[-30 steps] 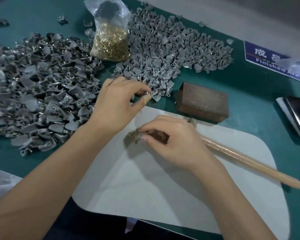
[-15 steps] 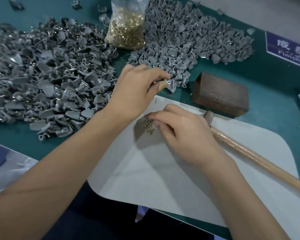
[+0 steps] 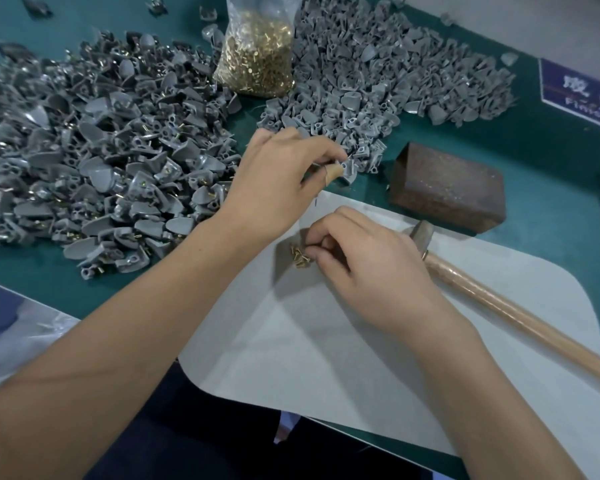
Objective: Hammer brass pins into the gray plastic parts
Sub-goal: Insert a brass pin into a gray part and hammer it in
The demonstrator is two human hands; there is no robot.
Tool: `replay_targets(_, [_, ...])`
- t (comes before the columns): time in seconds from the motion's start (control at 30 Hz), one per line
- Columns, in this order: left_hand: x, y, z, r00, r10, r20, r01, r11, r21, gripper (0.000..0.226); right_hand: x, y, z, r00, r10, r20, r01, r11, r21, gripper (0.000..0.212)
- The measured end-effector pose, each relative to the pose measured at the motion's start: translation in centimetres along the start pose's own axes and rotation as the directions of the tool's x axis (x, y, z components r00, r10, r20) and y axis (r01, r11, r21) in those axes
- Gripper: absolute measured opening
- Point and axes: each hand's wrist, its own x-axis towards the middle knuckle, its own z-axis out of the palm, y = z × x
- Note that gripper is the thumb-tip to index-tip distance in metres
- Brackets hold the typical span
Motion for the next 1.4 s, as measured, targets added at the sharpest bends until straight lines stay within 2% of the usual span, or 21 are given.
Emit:
replay_targets(0.17, [-0.1,0.1,-0.1,1.0,-0.007,0.011,0.007,1.0,-0.02,0.021,-0.1,0.7,0.2,0.997,0.022,-0.07,-0.015,0.994,0.107,0.002])
replay_targets(0.27, [-0.2,0.3,-0.3,1.0,-0.019,0.004,0.02,0.998,-0.062,0.02,-0.2,1.1,-0.1,0.99,0.072,-0.124,-0.025,0.939,0.344,0.007])
replay_targets(0.33, [-0.3,0.4,-0.4,0.999,-0.035,-0.002,0.034,0.993,-0.116,0.02,-0.3,1.4,-0.9,0.967,0.11,-0.23,0.021,0.864,0.503,0.013])
replay_targets(0.43, [-0.3,0.9,-0.3,0.998,-0.067,-0.001,0.065,0.975,-0.214,0.019,-0.3,2.6,-2.2,0.897,0.204,-0.392,0.088,0.786,0.612,0.018])
replay_targets(0.5, [0.2,1.4,-0.2,0.996,-0.088,0.024,0.092,0.948,-0.304,0.019,-0.1,3.8,-2.9,0.834,0.329,-0.442,0.067,0.736,0.674,0.018])
replay_targets(0.63, [3.1,2.8,0.4,0.998,0.003,0.066,0.019,0.947,-0.321,0.016,-0.2,6.3,-4.1,0.709,0.567,-0.42,-0.044,0.629,0.776,0.013])
replay_targets(0.77, [6.2,4.1,2.5,0.983,0.079,0.167,-0.018,0.942,-0.336,0.01,-0.5,7.6,-4.6,0.65,0.641,-0.409,-0.029,0.559,0.829,0.017])
replay_targets(0.9, [7.0,4.2,4.6,0.966,0.116,0.232,-0.053,0.963,-0.263,0.011,-0.7,8.5,-4.8,0.632,0.647,-0.427,-0.026,0.569,0.822,0.02])
replay_targets(1.1, [6.0,4.2,5.4,0.969,0.233,0.078,-0.207,0.947,-0.247,0.012,-0.7,9.0,-4.6,0.626,0.594,-0.505,-0.095,0.701,0.707,0.013])
replay_targets(1.23, [5.6,4.3,5.7,0.976,0.214,0.047,-0.196,0.95,-0.244,0.015,-0.9,9.1,-4.6,0.644,0.48,-0.596,-0.178,0.852,0.493,0.008])
replay_targets(1.4, [5.2,4.7,5.9,0.988,0.152,0.008,-0.143,0.947,-0.289,0.016,-0.4,8.2,-4.2,0.651,0.459,-0.604,-0.298,0.887,0.352,0.006])
